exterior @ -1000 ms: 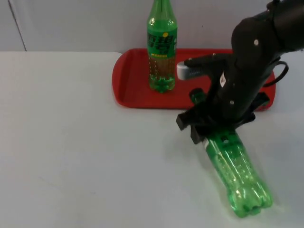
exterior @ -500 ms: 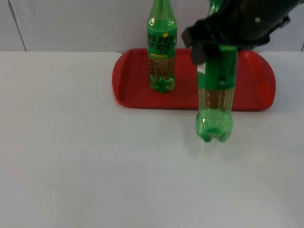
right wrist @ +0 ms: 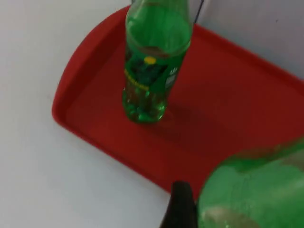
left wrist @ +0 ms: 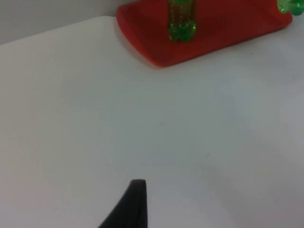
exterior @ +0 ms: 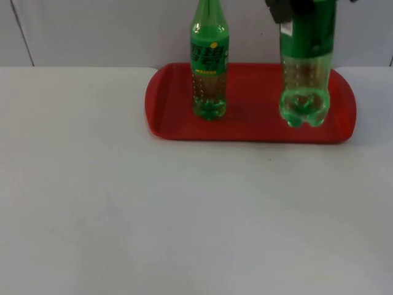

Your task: Place the bottle upright on the tray.

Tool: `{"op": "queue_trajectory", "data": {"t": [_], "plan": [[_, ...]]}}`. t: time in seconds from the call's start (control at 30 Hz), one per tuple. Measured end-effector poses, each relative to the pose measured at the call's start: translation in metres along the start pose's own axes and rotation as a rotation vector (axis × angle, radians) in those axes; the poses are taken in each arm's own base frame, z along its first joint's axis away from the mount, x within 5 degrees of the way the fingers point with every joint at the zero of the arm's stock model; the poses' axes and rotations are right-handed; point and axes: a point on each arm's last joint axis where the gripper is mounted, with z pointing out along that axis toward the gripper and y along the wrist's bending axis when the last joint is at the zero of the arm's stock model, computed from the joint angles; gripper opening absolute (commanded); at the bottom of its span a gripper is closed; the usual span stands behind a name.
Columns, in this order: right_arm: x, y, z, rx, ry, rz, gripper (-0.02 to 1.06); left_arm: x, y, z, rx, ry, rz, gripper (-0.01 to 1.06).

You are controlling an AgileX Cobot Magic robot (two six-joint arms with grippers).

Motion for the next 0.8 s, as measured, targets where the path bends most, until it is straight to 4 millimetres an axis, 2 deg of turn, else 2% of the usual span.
{"op": "queue_trajectory", "data": {"t": [0.17,0.2,0.3,0.43,0.57,0.7,0.73,0.8], "plan": [[-0.01,-0.016,0.001,0.015,-0.098,0.058,0.0,0.0,0.0,0.0,0.0,0.0,0.0,1.01],[-0.01,-0.016,0.001,0.015,-0.098,0.058,0.0,0.0,0.0,0.0,0.0,0.0,0.0,1.01],[-0.013,-0.035,0.003,0.038,-0.142,0.101,0.0,0.0,0.0,0.0,0.0,0.0,0.0,1.01],[-0.014,-0.052,0.005,0.058,-0.177,0.127,0.0,0.0,0.0,0.0,0.0,0.0,0.0,1.01],[-0.013,-0.061,0.01,0.066,-0.203,0.138,0.0,0.0,0.0,0.0,0.0,0.0,0.0,1.01],[-0.007,-0.059,0.034,0.047,-0.202,0.132,0.0,0.0,0.0,0.0,0.0,0.0,0.0,1.01],[-0.007,-0.059,0.034,0.047,-0.202,0.132,0.0,0.0,0.0,0.0,0.0,0.0,0.0,1.01],[-0.003,-0.055,0.05,0.028,-0.204,0.128,0.0,0.0,0.0,0.0,0.0,0.0,0.0,1.01]]}}
